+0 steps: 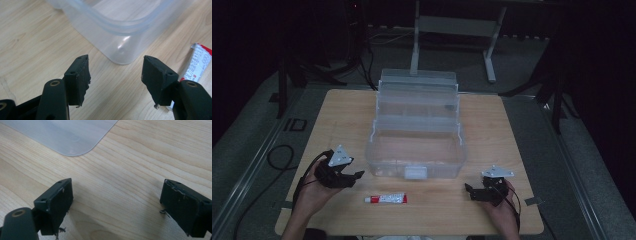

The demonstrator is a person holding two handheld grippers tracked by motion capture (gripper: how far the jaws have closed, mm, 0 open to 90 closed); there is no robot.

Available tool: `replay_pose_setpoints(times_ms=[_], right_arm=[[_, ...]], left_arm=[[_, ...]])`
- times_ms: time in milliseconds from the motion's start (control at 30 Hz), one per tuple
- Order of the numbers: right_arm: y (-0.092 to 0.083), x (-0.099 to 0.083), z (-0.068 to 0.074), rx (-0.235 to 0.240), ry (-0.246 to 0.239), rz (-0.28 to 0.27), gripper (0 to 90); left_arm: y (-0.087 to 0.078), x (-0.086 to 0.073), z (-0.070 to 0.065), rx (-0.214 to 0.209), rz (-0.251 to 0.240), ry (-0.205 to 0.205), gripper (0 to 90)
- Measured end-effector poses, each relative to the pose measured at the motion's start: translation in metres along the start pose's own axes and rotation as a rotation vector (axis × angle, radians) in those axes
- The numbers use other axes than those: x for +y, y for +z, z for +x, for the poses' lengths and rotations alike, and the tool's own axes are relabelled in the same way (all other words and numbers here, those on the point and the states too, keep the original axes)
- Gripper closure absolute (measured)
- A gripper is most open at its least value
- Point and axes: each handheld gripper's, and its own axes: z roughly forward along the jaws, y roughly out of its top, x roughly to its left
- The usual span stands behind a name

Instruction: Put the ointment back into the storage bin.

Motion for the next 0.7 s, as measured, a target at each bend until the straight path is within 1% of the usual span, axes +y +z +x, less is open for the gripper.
replay_pose_setpoints(times_ms=[33,67,100,267,500,700], right_arm=[[0.000,0.000,0.000,0.000,0.000,0.000,11.1],[0.000,0.000,0.000,0.000,0.000,0.000,11.1],[0.000,0.000,0.000,0.000,0.000,-0.001,11.1],[0.000,0.000,0.000,0.000,0.001,-0.001,11.1],[0.000,0.000,0.000,0.000,0.001,-0.001,11.1],[0.000,0.000,0.000,0.000,0.001,-0.001,11.1]], left_arm=[[0.000,0.000,0.000,0.000,0.000,0.000,39.7],[0.000,0.003,-0.001,-0.005,0.008,0.016,39.7],[0.000,0.004,-0.002,-0.007,0.009,0.019,40.4],[-0.002,0.010,-0.007,-0.012,0.035,0.068,40.8],[-0.004,0.012,-0.010,-0.027,0.054,0.086,40.9],[-0.005,0.015,-0.014,-0.055,0.077,0.118,41.6]])
